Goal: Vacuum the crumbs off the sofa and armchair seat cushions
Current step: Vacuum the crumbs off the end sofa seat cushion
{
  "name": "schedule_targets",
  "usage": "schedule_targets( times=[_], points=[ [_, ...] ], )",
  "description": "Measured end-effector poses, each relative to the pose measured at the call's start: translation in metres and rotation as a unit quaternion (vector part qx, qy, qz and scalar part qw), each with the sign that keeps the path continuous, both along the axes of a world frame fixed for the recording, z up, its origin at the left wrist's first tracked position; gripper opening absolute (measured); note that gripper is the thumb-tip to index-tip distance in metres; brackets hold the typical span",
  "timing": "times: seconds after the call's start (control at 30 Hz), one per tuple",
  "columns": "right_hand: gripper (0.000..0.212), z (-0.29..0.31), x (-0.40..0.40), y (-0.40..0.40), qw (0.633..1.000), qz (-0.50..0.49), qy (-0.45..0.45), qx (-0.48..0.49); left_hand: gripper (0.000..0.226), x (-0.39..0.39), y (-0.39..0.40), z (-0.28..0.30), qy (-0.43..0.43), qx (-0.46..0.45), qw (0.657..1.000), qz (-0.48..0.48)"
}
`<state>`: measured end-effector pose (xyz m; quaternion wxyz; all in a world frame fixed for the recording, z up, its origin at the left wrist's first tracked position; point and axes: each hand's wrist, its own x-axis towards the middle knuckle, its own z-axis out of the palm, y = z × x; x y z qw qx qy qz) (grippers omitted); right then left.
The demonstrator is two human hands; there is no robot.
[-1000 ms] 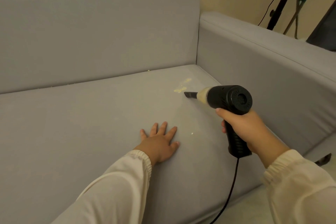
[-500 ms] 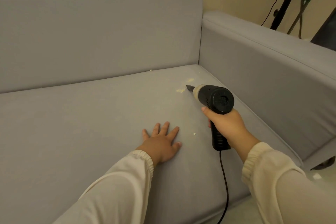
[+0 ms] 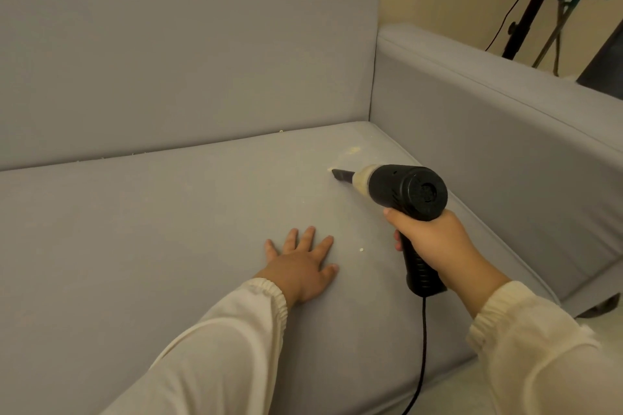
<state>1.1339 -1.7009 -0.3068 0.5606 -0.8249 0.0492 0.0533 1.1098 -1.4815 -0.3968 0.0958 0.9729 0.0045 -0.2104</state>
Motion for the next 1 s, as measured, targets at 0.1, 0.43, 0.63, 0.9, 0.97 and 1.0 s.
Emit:
schedule_targets(
  times=[0.1, 0.43, 0.63, 0.9, 0.97, 1.0],
  points=[
    [0.034, -0.004, 0.0, 0.006, 1.0, 0.016, -0.001, -0.027, 0.068, 0.0, 0.0, 0.0, -0.001, 0.002, 1.0, -0.002],
    [0.025, -0.006, 0.012, 0.02, 0.999, -0.007, -0.032, -0.03, 0.067, 0.0, 0.0, 0.0, -0.002, -0.001, 1.0, 0.0],
    [0.027, 0.002, 0.02, 0.002, 0.998, -0.016, -0.03, -0.046, 0.068, 0.0, 0.0, -0.002, -0.004, -0.003, 1.0, -0.001],
    [0.025, -0.003, 0.055, -0.005, 0.998, -0.055, -0.015, -0.002, 0.067, -0.001, 0.002, -0.007, -0.019, -0.003, 1.0, -0.005],
    [0.026, -0.006, 0.066, -0.005, 0.998, -0.063, -0.014, 0.012, 0.067, 0.0, 0.001, -0.008, -0.022, -0.003, 1.0, -0.004],
    [0.026, -0.008, 0.071, -0.005, 0.998, -0.067, -0.013, 0.017, 0.067, 0.001, 0.0, -0.009, -0.023, -0.002, 1.0, -0.003]
  ],
)
